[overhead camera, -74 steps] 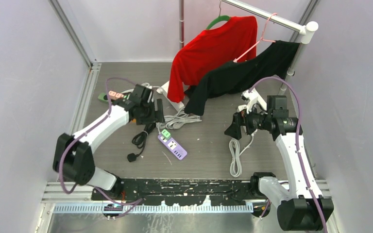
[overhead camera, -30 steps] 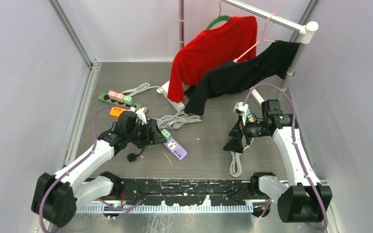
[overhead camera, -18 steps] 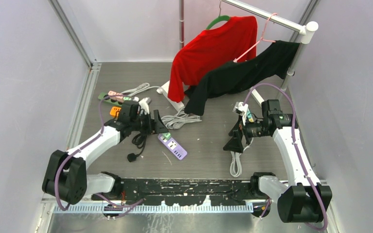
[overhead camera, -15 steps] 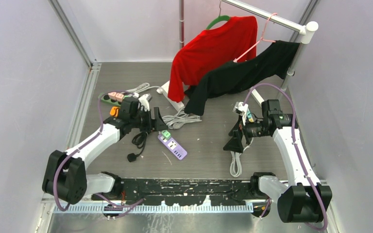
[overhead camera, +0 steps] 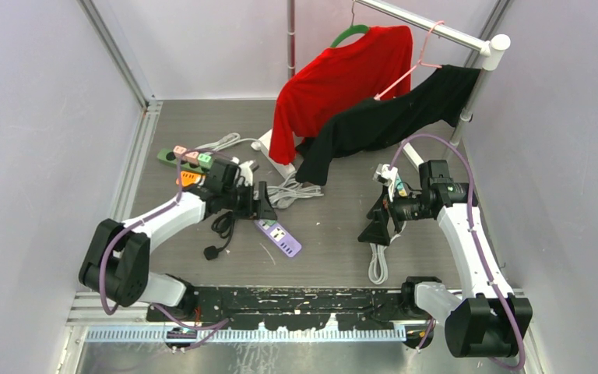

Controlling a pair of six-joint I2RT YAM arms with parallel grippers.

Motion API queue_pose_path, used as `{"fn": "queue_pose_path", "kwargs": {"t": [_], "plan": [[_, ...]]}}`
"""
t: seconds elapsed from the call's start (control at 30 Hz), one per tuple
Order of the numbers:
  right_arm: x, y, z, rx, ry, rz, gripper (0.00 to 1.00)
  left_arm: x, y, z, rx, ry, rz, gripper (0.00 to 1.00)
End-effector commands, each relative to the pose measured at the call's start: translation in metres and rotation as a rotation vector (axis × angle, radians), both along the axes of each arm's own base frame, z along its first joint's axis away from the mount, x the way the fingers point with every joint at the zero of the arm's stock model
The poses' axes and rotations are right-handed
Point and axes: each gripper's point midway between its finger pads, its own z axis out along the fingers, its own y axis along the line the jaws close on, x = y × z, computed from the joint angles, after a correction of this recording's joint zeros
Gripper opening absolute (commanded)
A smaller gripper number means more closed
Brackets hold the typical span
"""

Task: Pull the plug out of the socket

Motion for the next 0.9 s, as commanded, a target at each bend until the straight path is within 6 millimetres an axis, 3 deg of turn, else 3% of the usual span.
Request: {"fn": "queue_pose_path", "kwargs": {"t": [0.0, 0.23, 0.33, 0.43, 0.53, 0.7, 0.87], "plan": [[0.003, 0.002, 0.004, 0.011, -0.035, 0.014, 1.00, -0.023, -0.030, 0.006, -0.068, 0.031, -0.080, 0.70], [0.002, 0.004, 0.001, 0.004, -0.035, 0.022, 1.00, -0.048, -0.080, 0.008, -0.169, 0.060, -0.121, 0.68], [0.002, 0.005, 0.001, 0.000, -0.036, 0.023, 1.00, -0.048, -0.098, 0.019, -0.202, 0.042, -0.139, 0.68], [0.002, 0.005, 0.000, -0.006, -0.037, 0.026, 1.00, -0.046, -0.104, 0.037, -0.211, -0.008, -0.154, 0.68], [0.001, 0.005, 0.001, -0.009, -0.045, 0.030, 1.00, -0.046, -0.091, 0.050, -0.152, -0.070, -0.154, 0.69], [0.001, 0.006, 0.001, -0.009, -0.049, 0.034, 1.00, -0.044, -0.049, 0.080, 0.036, -0.226, -0.165, 0.71], [0.000, 0.007, 0.002, -0.005, -0.056, 0.038, 1.00, -0.036, -0.020, 0.103, 0.185, -0.416, -0.243, 0.81]]}}
